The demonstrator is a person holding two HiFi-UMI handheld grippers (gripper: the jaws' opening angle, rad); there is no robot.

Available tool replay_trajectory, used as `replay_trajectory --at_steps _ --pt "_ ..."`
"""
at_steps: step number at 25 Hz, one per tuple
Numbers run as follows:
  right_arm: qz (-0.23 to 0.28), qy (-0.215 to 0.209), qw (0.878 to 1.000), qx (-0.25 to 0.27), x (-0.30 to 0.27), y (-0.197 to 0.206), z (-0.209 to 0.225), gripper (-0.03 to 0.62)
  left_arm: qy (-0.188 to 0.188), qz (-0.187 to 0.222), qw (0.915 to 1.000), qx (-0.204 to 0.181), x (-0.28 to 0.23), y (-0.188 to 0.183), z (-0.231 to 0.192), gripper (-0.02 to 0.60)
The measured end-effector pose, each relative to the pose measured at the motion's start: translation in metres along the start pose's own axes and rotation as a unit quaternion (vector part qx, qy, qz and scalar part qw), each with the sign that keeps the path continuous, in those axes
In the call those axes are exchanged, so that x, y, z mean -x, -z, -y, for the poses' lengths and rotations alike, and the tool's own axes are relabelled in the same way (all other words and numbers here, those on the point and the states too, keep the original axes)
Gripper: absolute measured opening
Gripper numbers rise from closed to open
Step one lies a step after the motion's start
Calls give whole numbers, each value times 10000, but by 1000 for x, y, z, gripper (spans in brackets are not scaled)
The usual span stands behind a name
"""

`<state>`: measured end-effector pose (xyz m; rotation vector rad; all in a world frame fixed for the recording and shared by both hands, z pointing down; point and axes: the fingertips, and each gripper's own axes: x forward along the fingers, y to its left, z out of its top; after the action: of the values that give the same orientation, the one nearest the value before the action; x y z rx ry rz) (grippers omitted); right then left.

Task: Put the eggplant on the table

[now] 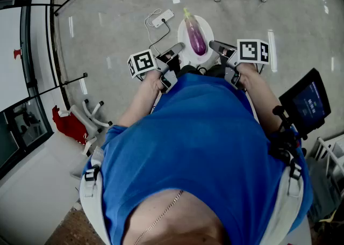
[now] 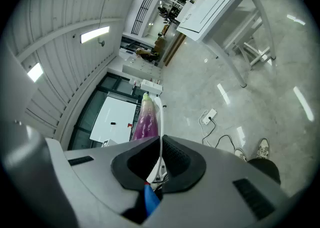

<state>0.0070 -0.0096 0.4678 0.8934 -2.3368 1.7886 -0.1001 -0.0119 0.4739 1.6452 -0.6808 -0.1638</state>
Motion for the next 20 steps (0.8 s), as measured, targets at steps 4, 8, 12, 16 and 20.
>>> replay_trajectory --at_steps 4,8,12,16,20 --pt "13 -10 10000 3 -1 -1 -1 17 14 -4 10000 -11 0 -2 0 26" --pt "87 11 10000 -8 0 -3 -1 17 45 -21 10000 -17 -2 -2 2 25" --pt "118 32 9999 -36 1 -3 1 17 44 -61 10000 -30 -4 -2 1 25" --pt "119 39 9999 -103 1 -2 3 17 8 -92 9999 -45 -3 -1 1 25" --pt "112 35 9998 -190 -1 1 5 17 -36 -117 9999 -15 -3 0 -1 23"
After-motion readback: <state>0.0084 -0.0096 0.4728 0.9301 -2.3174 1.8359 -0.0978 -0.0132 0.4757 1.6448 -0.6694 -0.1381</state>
